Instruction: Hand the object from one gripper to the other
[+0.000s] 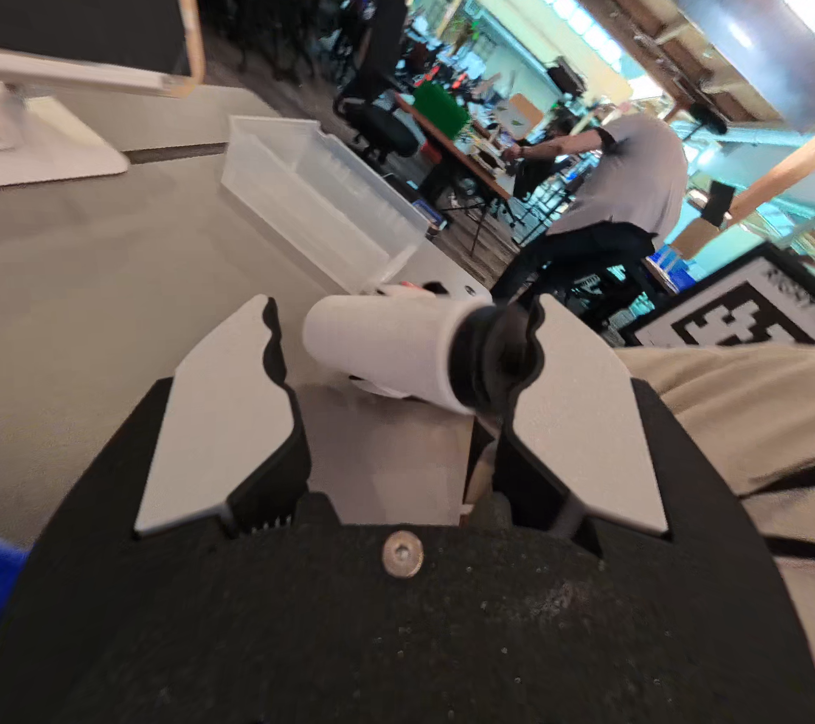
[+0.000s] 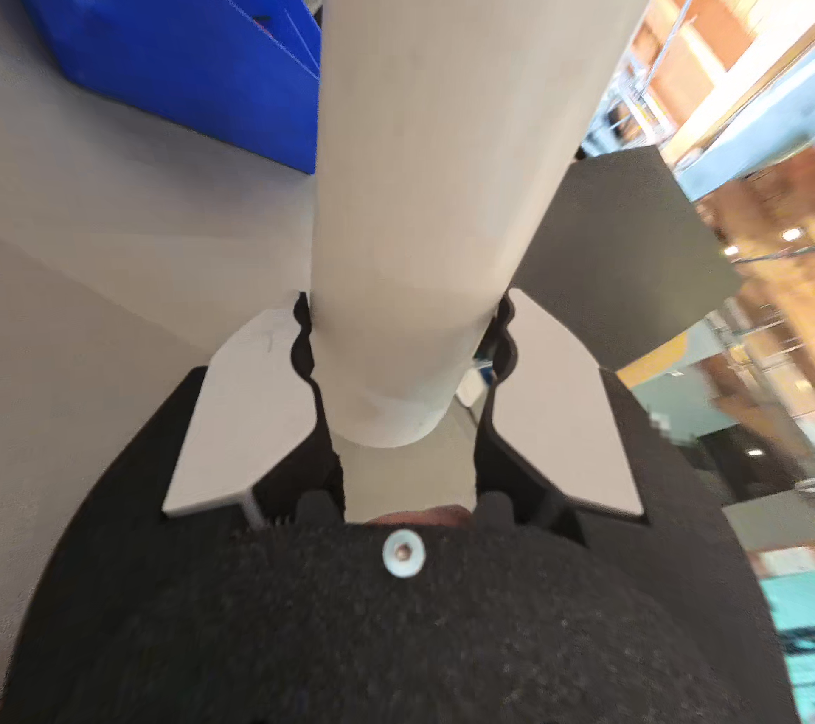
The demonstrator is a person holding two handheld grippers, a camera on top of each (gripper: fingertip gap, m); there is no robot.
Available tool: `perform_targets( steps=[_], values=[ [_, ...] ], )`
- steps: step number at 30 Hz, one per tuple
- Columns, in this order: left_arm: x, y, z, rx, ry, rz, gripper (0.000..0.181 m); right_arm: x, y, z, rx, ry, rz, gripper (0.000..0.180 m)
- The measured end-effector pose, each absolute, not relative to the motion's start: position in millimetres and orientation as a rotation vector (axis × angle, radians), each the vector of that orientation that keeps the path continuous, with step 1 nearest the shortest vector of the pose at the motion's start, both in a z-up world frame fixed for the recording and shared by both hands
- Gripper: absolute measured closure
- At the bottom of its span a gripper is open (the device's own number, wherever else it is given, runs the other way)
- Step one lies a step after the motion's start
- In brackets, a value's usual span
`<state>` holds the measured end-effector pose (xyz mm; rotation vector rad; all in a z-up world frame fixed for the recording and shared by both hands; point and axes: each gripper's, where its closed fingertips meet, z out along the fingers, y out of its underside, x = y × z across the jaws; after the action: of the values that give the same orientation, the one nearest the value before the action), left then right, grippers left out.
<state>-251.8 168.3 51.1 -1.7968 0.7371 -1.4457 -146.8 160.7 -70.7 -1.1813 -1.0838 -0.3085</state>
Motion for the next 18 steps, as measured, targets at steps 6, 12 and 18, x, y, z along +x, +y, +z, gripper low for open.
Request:
perform_targets(
  steps=[6,12,18],
  values=[
    [-235.4,119.3,-15.5,-1.890,0.905,-1.039,0.067,-146.6,167.1,-78.8,-1.261,-1.104,-0.350,0.099],
    [-238.8,127.4,-29.1,-2.017,0.985,-0.658,0.064,-142.4,170.2,-75.3,-1.177,-1.169,-0.627,0.099],
    [-226.3,123.7,-51.5,-2.049,1.071,-0.707,0.087,-147.2,164.2,-74.4,-1.080,-1.244,-0.817,0.099]
  ],
)
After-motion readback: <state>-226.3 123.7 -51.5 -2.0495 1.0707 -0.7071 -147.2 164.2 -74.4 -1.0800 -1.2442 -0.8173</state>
